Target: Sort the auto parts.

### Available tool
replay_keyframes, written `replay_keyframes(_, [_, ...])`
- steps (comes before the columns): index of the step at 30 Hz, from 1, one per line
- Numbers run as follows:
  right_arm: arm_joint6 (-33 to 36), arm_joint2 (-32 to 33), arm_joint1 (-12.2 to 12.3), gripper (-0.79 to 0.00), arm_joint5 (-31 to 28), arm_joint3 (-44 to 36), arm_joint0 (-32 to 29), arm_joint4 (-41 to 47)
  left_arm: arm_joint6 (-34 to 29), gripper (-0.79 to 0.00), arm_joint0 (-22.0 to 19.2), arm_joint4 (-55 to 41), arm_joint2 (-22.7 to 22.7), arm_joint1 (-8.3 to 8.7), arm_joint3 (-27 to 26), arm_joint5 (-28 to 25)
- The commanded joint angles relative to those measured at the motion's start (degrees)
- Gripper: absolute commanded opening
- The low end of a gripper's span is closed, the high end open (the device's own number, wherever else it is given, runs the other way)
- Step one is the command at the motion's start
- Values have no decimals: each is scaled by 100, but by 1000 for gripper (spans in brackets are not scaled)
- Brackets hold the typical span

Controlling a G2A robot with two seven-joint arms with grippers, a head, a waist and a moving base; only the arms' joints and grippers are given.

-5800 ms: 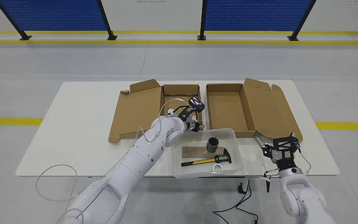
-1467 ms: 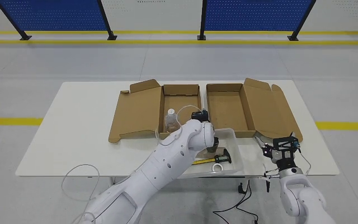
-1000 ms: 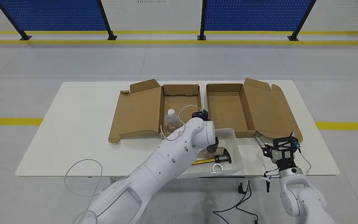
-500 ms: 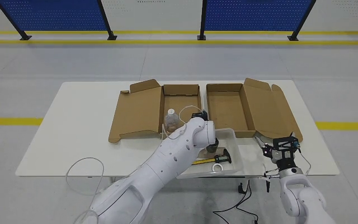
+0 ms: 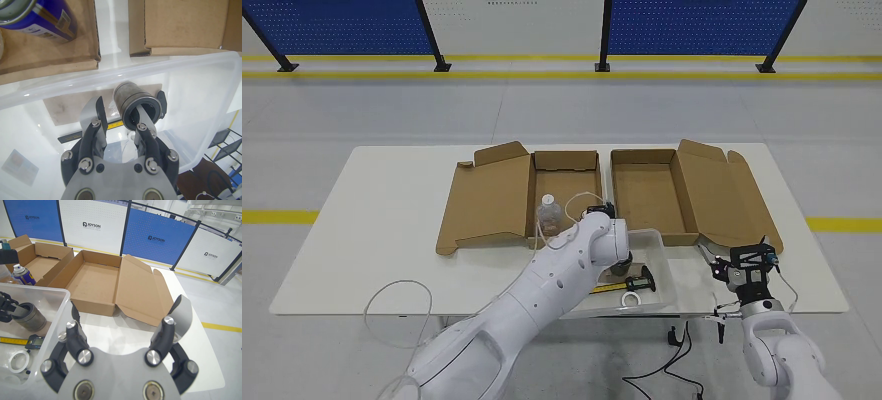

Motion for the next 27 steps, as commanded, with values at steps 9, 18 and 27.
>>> replay_keyframes(9, [0, 0, 0, 0, 0, 0, 0, 0, -18, -622, 8, 35, -21, -39, 102, -24])
replay_keyframes(18, [0, 0, 0, 0, 0, 0, 0, 0, -68, -785, 102, 215, -153, 35, -51, 10])
replay_keyframes(27, [0, 0, 0, 0, 0, 0, 0, 0, -111, -785, 434, 441, -437, 210, -778, 49])
